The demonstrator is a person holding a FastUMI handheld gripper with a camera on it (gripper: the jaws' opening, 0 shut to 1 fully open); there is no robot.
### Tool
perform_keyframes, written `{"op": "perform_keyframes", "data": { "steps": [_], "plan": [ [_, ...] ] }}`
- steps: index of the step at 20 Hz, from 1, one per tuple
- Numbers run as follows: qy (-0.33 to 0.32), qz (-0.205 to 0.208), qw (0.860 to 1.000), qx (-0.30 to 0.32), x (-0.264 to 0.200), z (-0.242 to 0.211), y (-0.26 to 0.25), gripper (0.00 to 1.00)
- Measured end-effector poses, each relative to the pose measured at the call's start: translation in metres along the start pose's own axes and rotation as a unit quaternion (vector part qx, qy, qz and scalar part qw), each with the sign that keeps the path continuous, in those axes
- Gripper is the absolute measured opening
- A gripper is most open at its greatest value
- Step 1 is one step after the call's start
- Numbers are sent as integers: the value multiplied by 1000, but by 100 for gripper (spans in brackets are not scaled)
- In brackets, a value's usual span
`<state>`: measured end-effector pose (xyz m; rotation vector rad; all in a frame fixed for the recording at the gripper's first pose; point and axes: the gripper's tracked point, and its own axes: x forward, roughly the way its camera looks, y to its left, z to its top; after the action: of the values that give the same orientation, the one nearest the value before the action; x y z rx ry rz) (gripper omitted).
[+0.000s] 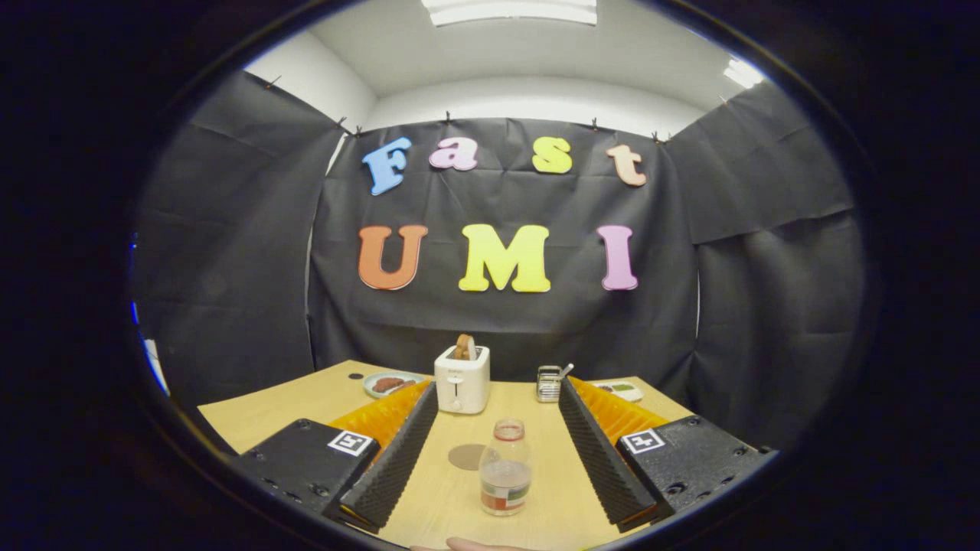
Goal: Take the bottle from table, then pour the juice into the cup, finally place the bottle on the coaster
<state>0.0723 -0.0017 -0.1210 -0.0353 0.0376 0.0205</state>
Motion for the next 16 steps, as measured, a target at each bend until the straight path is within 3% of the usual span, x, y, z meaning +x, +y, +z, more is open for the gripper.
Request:
{"op": "perform_keyframes", "data": {
  "steps": [16],
  "plan": [
    [45, -12, 999, 8, 39, -86, -18, 100]
  ]
}}
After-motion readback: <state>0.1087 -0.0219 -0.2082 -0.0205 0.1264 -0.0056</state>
